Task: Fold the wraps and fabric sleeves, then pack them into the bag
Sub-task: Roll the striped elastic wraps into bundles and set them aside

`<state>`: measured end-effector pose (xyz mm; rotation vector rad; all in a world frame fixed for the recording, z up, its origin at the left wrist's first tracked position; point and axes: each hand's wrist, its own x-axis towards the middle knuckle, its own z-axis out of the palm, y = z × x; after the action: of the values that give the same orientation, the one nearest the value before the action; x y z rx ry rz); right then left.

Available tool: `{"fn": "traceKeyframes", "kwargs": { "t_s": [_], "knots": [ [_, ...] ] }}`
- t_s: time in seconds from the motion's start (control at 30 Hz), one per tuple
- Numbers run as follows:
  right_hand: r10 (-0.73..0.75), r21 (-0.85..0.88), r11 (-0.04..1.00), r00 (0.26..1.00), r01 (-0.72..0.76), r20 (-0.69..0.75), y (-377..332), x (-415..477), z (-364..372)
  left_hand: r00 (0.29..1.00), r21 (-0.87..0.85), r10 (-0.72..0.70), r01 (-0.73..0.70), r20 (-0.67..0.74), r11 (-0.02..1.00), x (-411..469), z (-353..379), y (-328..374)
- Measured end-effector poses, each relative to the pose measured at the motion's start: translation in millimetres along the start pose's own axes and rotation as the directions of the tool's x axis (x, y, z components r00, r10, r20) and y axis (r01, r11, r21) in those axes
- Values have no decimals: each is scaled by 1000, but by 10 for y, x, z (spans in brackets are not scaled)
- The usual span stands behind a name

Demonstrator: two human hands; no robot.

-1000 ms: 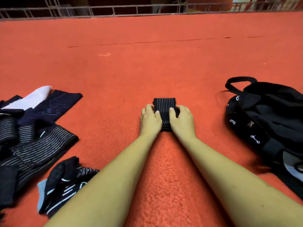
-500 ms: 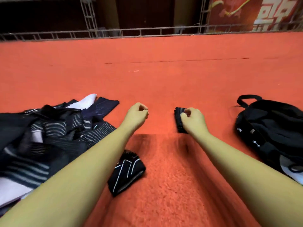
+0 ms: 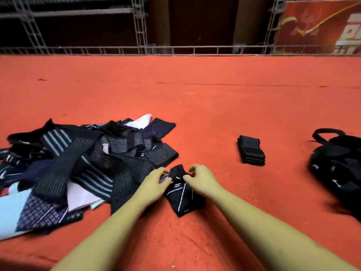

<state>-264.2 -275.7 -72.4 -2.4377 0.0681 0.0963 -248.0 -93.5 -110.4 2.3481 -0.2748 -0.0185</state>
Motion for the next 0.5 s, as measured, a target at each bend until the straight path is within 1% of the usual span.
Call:
{"fn": "traceKeyframes", "kwargs": {
  "t_s": [0.07,0.1,0.17,0.2,0.23,0.27,0.3,0.33,0.37,0.4,0.43,0.5],
  "knots": [
    [-15,-22,1000,996,13,-90,-111,33,61,995,37,83,-81,-55,996,-41,-68,-67],
    [-32,-61,998,992,24,-125,-184,67,89,985,56,135,-130,-107,990,-45,-138,-74],
    [-49,-198,980,986,16,-160,-325,148,133,945,100,234,-216,-227,971,-7,-328,-65],
    [-67,-279,960,982,16,-176,-399,193,148,914,146,274,-240,-298,960,27,-443,-75],
    [-94,-367,930,978,20,-186,-470,221,151,883,214,299,-234,-362,949,59,-557,-90],
    [-122,-440,897,975,27,-188,-540,251,162,858,295,307,-193,-411,936,91,-669,-143],
    [-150,-489,871,971,42,-186,-602,283,176,855,375,293,-127,-427,918,128,-761,-228],
    [-186,-511,856,967,73,-173,-650,322,207,880,438,249,-52,-405,898,164,-839,-324],
    [-221,-506,854,965,121,-143,-697,359,247,918,480,185,7,-351,877,199,-895,-423],
    [-242,-451,875,965,173,-98,-735,393,290,951,520,124,44,-284,853,233,-930,-500],
    [-246,-358,909,968,215,-41,-772,430,353,969,565,89,58,-228,823,263,-954,-565],
    [-224,-181,956,973,231,58,-816,474,479,982,639,79,49,-170,768,311,-983,-611]
  ]
}}
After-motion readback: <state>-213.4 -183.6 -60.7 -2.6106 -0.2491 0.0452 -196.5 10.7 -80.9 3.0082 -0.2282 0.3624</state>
